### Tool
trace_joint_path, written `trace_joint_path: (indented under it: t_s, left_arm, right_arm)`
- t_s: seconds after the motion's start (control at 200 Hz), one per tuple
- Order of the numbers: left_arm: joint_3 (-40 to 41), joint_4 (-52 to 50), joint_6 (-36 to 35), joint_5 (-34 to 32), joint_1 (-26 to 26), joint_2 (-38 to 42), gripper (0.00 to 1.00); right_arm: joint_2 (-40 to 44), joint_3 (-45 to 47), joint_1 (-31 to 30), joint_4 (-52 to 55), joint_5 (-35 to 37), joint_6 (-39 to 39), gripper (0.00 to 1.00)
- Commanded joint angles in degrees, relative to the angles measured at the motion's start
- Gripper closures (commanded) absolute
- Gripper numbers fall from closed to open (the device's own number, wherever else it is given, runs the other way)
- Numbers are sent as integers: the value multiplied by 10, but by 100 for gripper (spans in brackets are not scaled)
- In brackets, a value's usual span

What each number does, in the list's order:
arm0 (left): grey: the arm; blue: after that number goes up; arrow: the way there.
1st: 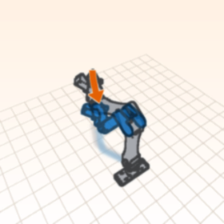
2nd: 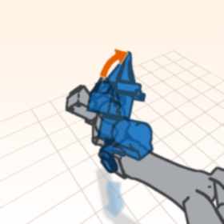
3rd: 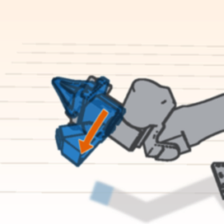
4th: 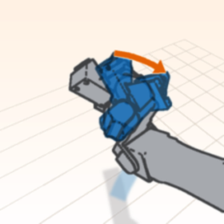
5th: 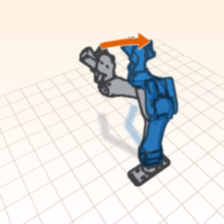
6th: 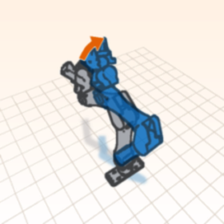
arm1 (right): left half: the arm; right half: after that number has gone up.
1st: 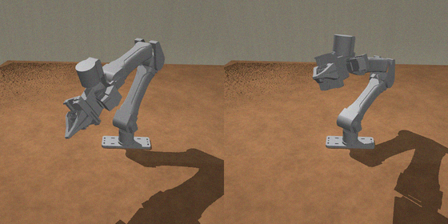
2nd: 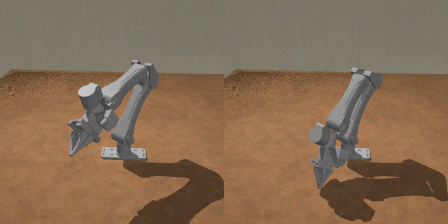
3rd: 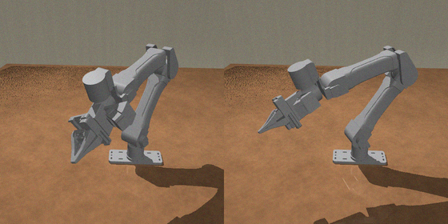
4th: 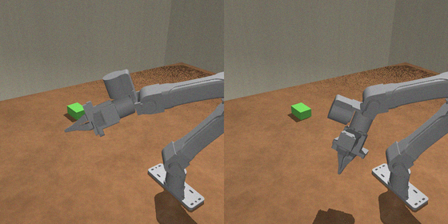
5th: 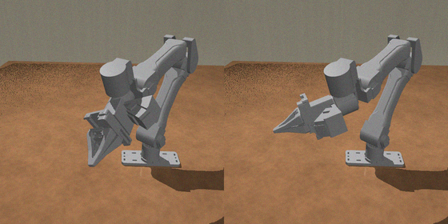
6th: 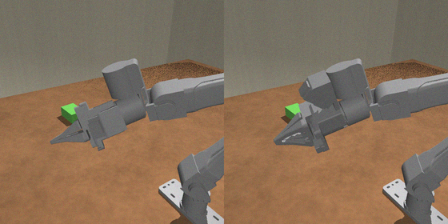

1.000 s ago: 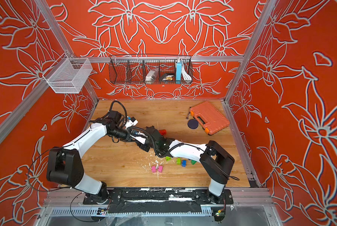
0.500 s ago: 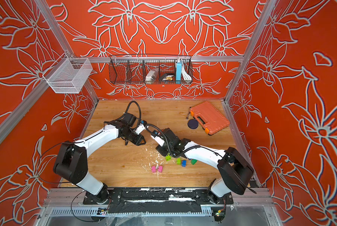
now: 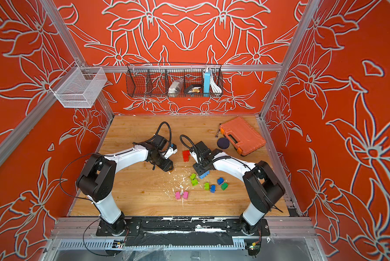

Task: Assemble the letter h with lego
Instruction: Place the lego brick at the center of the board, then pick up the lego brick from the center of the board.

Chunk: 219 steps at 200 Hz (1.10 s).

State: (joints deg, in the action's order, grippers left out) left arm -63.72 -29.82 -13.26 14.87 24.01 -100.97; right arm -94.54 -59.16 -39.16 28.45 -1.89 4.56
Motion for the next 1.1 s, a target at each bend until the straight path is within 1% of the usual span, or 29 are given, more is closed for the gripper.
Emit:
trace_joint_path:
  t_s: [0.0,0.105,0.2,0.315,0.385,0.49,0.57,0.676,0.721,0.861,1.006,1.091]
  left_arm:
    - [4,-5,-10,3,2,17,39]
    - [-4,-32,-9,20,-7,35,38]
    - [-14,-59,-1,67,-30,56,36]
    - [-31,-100,10,128,-65,77,35]
    - [-38,-124,19,167,-88,93,34]
    - [-43,-150,39,227,-114,115,33]
    - [-47,-167,56,276,-119,126,32]
    - [-40,-158,88,368,-120,135,27]
    - [-42,-157,97,396,-119,132,26]
    - [-56,-170,101,432,-120,110,26]
    - [-45,-141,140,486,-120,94,26]
    - [-49,-150,140,491,-120,84,26]
  right_arm:
    - [-19,-17,3,28,17,-15,46]
    - [-40,-21,6,29,16,-23,48]
    - [-63,-30,6,30,13,-33,51]
    - [-71,-30,6,14,15,-36,64]
    - [-59,-23,6,-12,-6,-44,73]
    - [-20,-4,5,-58,-24,-57,79]
    - [18,16,4,-100,-50,-65,80]
    - [62,33,-1,-152,-115,-86,81]
    - [78,39,-6,-175,-136,-92,81]
    - [99,52,-39,-251,-183,-109,80]
    - [80,29,-83,-274,-166,-129,79]
    - [61,10,-98,-275,-168,-132,79]
